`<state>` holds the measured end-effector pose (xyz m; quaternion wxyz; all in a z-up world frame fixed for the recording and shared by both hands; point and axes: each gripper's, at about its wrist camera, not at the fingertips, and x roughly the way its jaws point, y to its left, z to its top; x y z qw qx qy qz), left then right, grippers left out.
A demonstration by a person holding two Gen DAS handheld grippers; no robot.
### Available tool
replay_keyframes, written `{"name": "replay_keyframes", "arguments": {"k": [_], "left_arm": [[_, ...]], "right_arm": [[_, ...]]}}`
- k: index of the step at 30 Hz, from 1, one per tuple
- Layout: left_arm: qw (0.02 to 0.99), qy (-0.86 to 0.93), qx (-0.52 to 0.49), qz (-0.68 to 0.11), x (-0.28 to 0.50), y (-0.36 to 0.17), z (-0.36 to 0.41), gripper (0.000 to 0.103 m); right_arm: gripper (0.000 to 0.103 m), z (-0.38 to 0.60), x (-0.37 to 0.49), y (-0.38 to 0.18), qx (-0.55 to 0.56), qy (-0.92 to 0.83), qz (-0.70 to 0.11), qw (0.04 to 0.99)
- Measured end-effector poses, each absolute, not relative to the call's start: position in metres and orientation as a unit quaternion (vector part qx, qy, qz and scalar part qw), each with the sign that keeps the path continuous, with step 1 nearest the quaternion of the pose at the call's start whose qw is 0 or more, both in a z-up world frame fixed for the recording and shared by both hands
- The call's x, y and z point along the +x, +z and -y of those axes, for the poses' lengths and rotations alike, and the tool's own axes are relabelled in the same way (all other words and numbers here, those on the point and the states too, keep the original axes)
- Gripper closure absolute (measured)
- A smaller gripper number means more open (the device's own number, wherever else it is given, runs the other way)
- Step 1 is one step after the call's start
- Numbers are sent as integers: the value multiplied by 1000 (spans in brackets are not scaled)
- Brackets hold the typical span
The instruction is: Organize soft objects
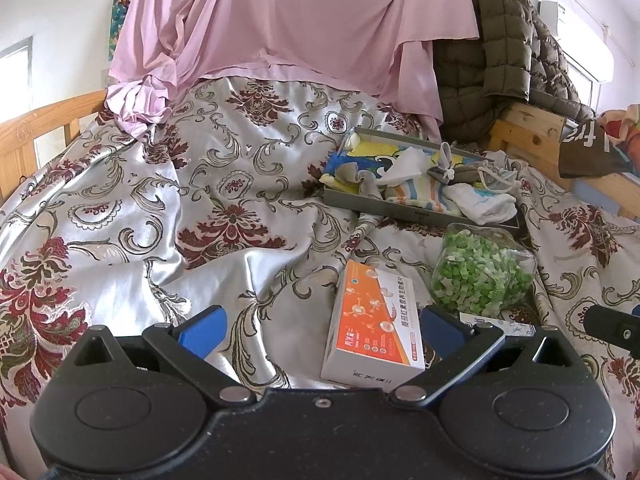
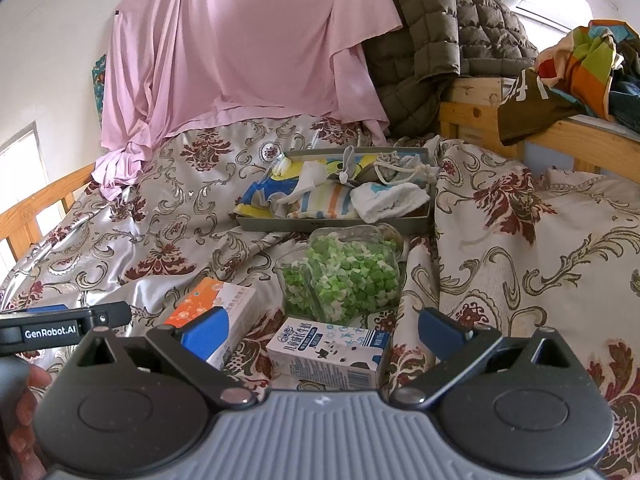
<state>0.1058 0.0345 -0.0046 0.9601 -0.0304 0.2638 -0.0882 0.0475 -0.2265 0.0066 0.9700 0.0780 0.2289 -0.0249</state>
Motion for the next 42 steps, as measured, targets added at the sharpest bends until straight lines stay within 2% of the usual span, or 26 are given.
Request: {"name": "replay_keyframes", "arguments": {"k": [42], "left_arm": [[958, -96, -22, -268, 100, -4, -28, 1]], "right_arm": [[0, 228, 46, 5, 70, -27, -225, 972]]}}
